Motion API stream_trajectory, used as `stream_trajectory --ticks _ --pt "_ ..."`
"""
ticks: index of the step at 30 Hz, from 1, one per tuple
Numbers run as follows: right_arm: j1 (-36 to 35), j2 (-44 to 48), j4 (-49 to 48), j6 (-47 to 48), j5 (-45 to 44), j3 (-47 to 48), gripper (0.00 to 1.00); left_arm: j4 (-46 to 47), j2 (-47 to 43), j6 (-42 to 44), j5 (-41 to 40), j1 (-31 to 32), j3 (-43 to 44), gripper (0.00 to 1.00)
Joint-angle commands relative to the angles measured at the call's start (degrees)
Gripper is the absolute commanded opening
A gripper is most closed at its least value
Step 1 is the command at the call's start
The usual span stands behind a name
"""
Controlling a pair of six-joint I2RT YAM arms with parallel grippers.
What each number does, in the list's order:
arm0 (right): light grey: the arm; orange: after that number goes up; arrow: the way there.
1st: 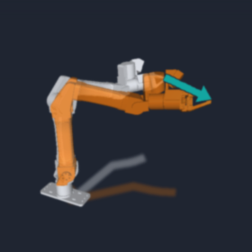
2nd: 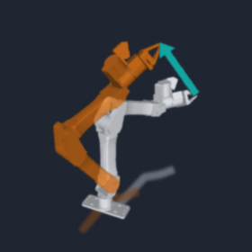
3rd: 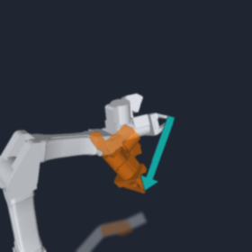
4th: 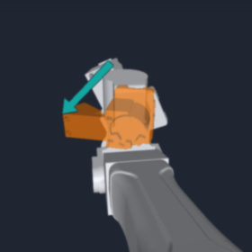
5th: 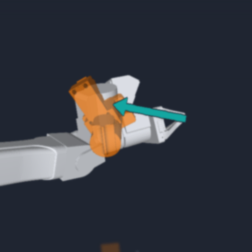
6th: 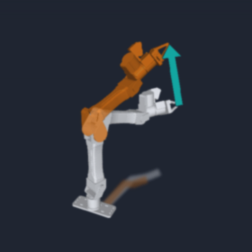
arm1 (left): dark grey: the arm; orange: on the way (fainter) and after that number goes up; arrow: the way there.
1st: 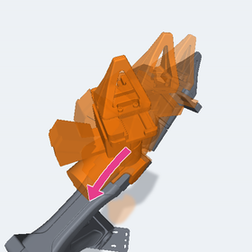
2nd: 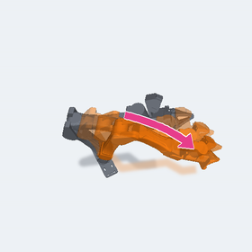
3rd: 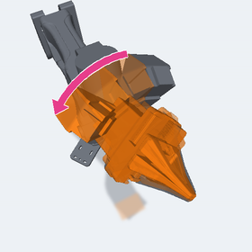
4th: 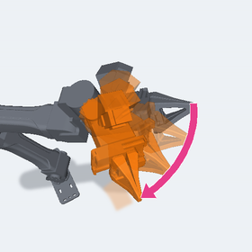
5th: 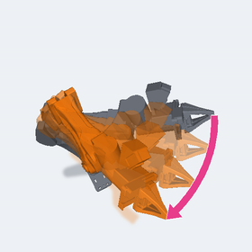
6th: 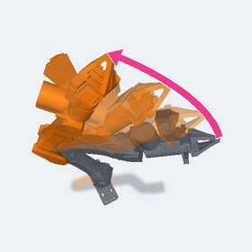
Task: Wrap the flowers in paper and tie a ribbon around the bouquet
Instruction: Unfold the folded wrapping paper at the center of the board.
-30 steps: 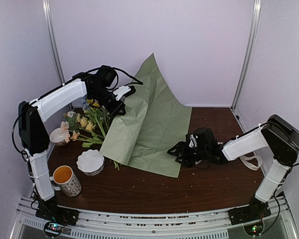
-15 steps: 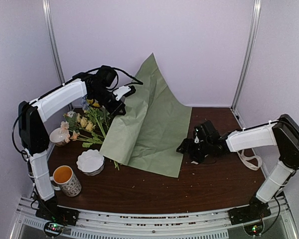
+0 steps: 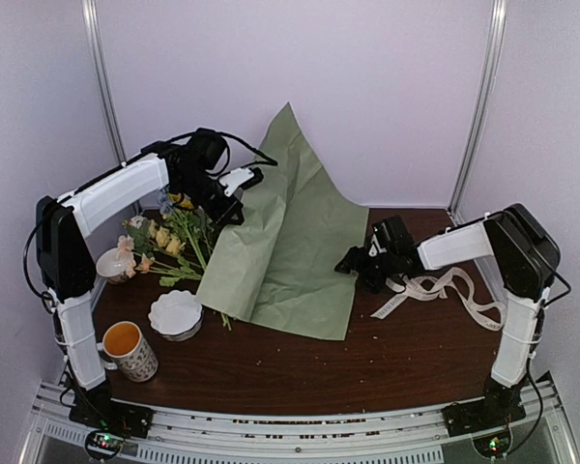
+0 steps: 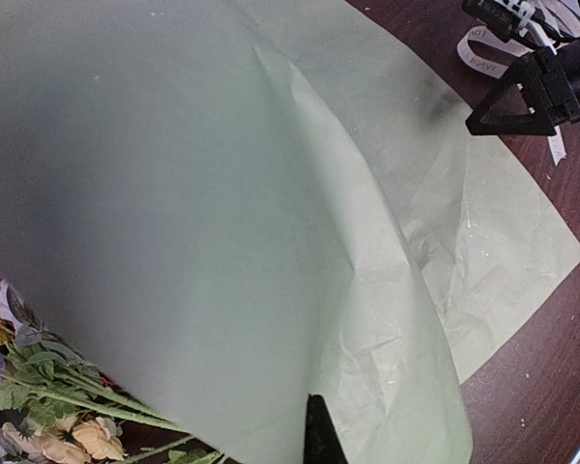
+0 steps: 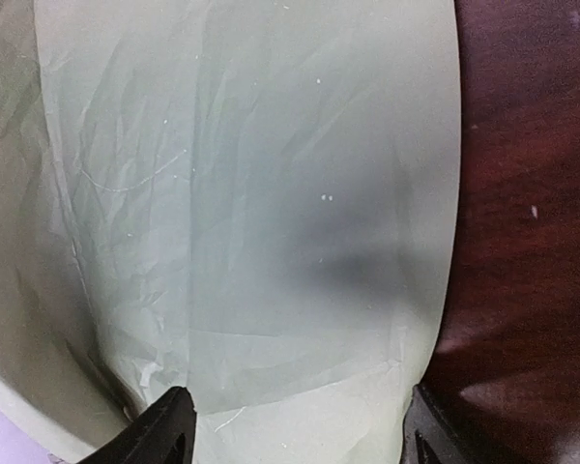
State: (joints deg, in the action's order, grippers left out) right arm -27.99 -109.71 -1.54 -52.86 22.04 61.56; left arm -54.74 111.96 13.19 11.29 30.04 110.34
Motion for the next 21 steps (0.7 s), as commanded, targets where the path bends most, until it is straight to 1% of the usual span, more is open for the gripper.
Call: stream_trajectory --ticks 1,3,5,9,18,21 --pt "-0.29 -3.25 -2.65 -3.71 2.91 0.91 0.76 0.42 0.58 0.73 -0.5 0.04 -0.66 0.0" --pt "-0.31 -3.32 -6.99 -5.96 5.15 0.13 0.75 0.42 0.63 0.76 -0.79 0.04 -0.66 0.0" --pt "-0.39 -3.24 -11.74 -8.36 7.21 -0.8 0.72 0.41 0.62 0.93 -1.08 0.15 -0.68 0.0" --pt "-0.4 -3.18 -16.44 -10.6 8.11 -1.49 0.7 0.43 0.8 0.96 -1.27 0.07 -0.7 0.0" --pt "-0.49 -5.61 -15.83 -10.67 7.67 1.13 0.67 0.42 0.78 1.04 -1.27 0.03 -0.79 0.0" --pt "-0.49 -4.05 -9.3 -9.53 4.04 0.06 0.67 0.42 0.68 1.05 -1.38 0.06 -0.98 0.0"
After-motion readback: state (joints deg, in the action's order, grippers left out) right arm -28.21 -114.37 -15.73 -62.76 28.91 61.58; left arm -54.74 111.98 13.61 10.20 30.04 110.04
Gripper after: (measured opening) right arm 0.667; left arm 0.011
